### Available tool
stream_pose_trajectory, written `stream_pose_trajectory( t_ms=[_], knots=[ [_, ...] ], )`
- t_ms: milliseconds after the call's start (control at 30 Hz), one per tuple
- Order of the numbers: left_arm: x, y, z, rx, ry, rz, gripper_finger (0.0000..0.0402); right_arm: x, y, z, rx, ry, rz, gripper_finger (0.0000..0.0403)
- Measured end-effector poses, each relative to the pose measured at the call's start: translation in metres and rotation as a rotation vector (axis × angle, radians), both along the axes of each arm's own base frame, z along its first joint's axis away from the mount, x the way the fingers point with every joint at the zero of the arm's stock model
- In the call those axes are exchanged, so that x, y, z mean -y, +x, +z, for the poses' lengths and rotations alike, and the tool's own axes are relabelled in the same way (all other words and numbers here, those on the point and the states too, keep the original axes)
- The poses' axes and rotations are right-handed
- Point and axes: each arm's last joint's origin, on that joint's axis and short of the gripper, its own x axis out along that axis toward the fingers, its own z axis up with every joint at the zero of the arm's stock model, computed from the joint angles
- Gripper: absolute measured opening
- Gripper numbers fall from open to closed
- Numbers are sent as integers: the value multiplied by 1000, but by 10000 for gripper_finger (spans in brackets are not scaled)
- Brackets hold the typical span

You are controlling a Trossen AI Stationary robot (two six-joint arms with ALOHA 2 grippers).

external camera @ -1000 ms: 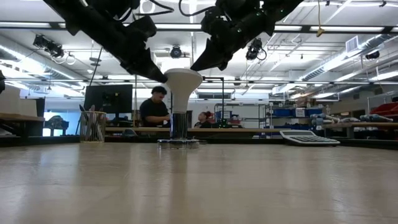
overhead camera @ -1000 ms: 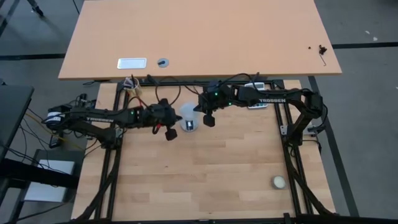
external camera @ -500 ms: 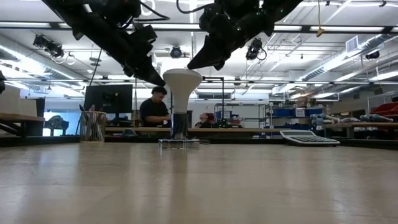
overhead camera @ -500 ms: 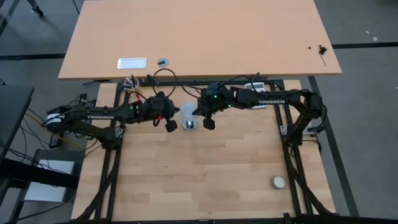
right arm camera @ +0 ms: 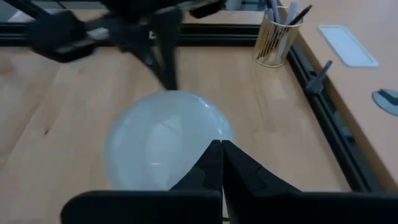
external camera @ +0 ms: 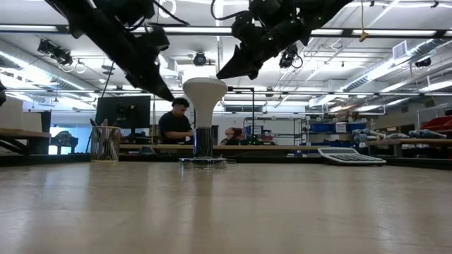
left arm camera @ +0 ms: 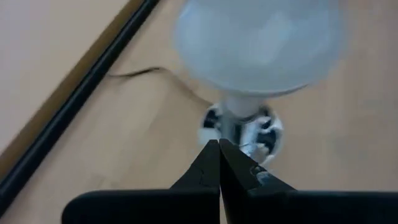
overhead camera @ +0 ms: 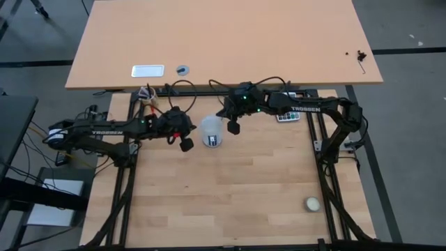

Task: Screw lightbulb
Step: Insert the white lightbulb into the silver lamp

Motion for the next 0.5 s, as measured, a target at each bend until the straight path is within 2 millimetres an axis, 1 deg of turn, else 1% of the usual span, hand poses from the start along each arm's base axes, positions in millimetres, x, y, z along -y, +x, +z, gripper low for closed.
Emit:
stream_pose_trajectory(
  t_ms=[133, 267, 333, 500],
  knots=[
    [13, 2, 8, 74, -37, -119, 0, 0, 1, 1, 13, -9, 4, 9],
    [22, 9, 15, 161, -27, -174, 0, -2, 3, 3, 38, -11, 25, 9],
    [24, 15, 14, 190, -22, -182, 0, -2, 3, 2, 32, -5, 31, 9],
    [23, 24, 5, 168, -27, -182, 0, -1, 5, -5, 5, 5, 32, 8]
  ],
)
